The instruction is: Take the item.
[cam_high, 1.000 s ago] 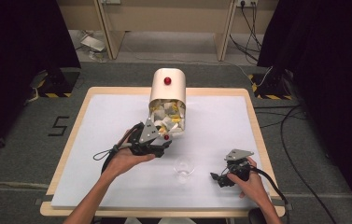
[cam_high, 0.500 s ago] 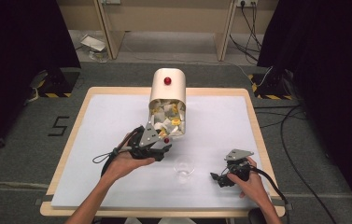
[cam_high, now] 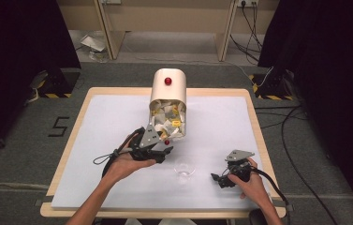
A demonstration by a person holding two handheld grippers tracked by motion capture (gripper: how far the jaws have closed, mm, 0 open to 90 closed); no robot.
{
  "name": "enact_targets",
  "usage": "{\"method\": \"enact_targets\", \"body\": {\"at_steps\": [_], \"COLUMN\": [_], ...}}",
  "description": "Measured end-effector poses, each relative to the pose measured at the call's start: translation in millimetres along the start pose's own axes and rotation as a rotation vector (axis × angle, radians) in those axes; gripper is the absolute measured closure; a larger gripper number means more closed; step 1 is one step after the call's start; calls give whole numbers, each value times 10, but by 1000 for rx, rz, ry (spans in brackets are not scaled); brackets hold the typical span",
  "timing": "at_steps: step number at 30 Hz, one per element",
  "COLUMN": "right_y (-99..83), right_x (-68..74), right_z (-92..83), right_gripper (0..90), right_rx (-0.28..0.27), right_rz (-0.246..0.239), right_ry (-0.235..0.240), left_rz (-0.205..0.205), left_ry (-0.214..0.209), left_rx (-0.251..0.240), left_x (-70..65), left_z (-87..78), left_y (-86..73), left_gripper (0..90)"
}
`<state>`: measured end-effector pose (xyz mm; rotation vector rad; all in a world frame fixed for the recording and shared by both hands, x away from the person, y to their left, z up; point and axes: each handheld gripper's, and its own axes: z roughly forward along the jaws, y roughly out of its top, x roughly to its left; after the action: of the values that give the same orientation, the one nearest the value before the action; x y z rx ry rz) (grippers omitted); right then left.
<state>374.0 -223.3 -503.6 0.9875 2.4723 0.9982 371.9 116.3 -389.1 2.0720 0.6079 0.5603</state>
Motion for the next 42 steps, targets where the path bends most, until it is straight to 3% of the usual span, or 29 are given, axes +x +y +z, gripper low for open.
{"method": "enact_targets", "body": {"at_steps": [8, 14, 22, 30, 35, 42], "right_y": [1, 1, 0, 0, 0, 1], "right_x": [-3, -2, -1, -1, -1, -2], "right_z": [2, 1, 0, 0, 0, 0], "right_gripper": [3, 3, 3, 3, 4, 3], "right_rx": [-2, -1, 0, 0, 0, -1], "right_rz": [-3, -2, -2, -1, -2, -1], "right_ry": [1, 0, -1, -1, -1, 1], "left_rz": [-38, -62, -123, -127, -112, -102], "left_ry": [-3, 21, 77, 73, 76, 62], "left_rx": [-34, -24, 49, 103, 147, 150], "left_x": [113, 219, 454, 507, 498, 493], "left_z": [-29, 32, 223, 357, 443, 468], "left_y": [132, 212, 256, 211, 194, 186], "left_gripper": [349, 346, 441, 572, 605, 733]}}
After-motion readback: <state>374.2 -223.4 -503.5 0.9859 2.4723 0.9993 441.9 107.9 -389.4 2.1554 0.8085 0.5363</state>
